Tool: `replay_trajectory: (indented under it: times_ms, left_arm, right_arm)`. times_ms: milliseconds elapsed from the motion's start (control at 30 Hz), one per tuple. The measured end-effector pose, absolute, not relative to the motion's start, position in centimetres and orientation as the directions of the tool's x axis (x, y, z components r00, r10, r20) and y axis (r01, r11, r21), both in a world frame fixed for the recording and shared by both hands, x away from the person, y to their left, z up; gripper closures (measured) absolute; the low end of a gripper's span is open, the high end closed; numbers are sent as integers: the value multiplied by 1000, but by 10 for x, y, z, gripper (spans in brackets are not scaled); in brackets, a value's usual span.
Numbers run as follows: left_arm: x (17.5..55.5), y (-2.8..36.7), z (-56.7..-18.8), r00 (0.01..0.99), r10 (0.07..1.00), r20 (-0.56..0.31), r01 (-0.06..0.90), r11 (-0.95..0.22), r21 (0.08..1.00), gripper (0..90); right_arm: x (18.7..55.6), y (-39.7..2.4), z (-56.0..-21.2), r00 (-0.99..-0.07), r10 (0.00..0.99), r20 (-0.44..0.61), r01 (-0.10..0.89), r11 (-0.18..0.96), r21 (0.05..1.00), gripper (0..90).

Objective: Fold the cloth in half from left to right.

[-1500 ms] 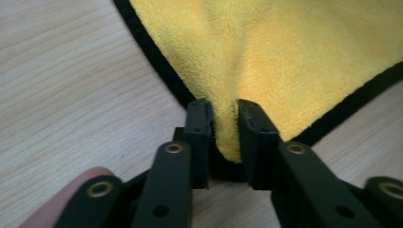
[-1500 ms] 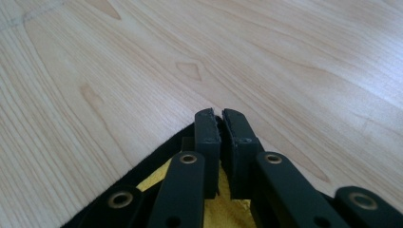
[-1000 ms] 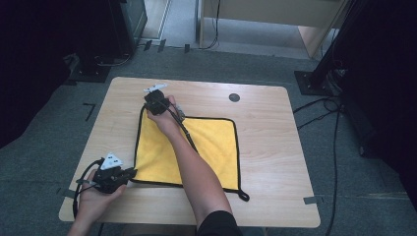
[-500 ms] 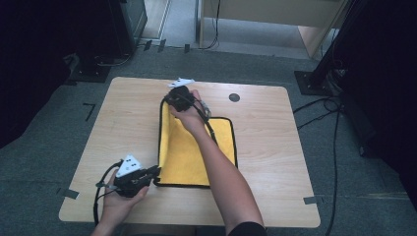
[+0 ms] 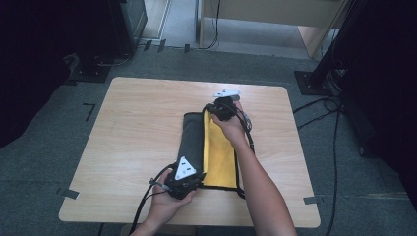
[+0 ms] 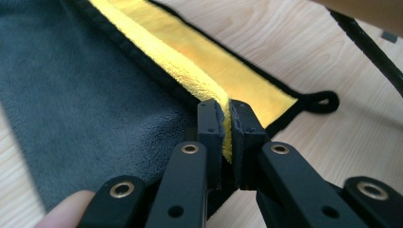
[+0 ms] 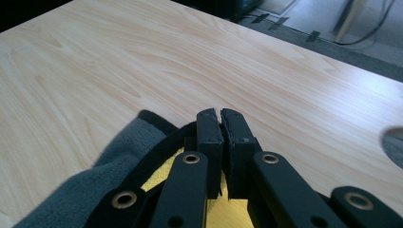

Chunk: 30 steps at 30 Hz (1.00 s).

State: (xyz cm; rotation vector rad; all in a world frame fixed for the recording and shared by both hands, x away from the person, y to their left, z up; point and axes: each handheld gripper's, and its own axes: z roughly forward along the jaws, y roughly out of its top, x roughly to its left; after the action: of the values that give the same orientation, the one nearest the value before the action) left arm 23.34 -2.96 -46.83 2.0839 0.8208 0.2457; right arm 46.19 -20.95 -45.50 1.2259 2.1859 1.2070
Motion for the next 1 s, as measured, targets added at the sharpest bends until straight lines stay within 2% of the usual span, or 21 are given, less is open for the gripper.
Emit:
replay_trajectory:
  times_ms: [200, 400, 433, 500, 567, 633, 700, 900, 1000]
  left_arm:
    - [233, -61, -474, 790, 606, -95, 446, -461, 767, 849]
    - [234, -79, -488, 793, 599, -110, 467, -483, 741, 837]
    - [234, -81, -490, 792, 600, -114, 472, -483, 738, 810]
    - [233, -83, -491, 791, 599, -125, 473, -468, 746, 667]
    - [230, -79, -487, 803, 581, -134, 461, -461, 758, 557]
    - [228, -73, -484, 807, 576, -131, 448, -453, 771, 508]
    - [228, -61, -481, 803, 578, -143, 449, -430, 783, 492]
    - [236, -26, -485, 739, 658, -140, 491, -386, 781, 494]
    - [240, -6, -494, 693, 707, -143, 526, -360, 770, 500]
  right_arm:
    - [458, -245, -467, -521, 846, 115, 537, 220, 815, 878]
    - [451, -270, -481, -486, 866, 120, 553, 198, 810, 868]
    - [451, -274, -484, -474, 873, 114, 561, 200, 803, 846]
    - [450, -280, -491, -424, 901, 96, 573, 185, 799, 739]
    - [449, -290, -493, -380, 916, 132, 588, 129, 799, 705]
    - [448, -298, -492, -364, 917, 162, 592, 94, 800, 685]
    - [445, -302, -491, -364, 917, 161, 586, 91, 805, 674]
    - [435, -304, -492, -385, 912, 139, 588, 126, 799, 646]
    - [436, -304, -497, -363, 919, 150, 626, 122, 770, 631]
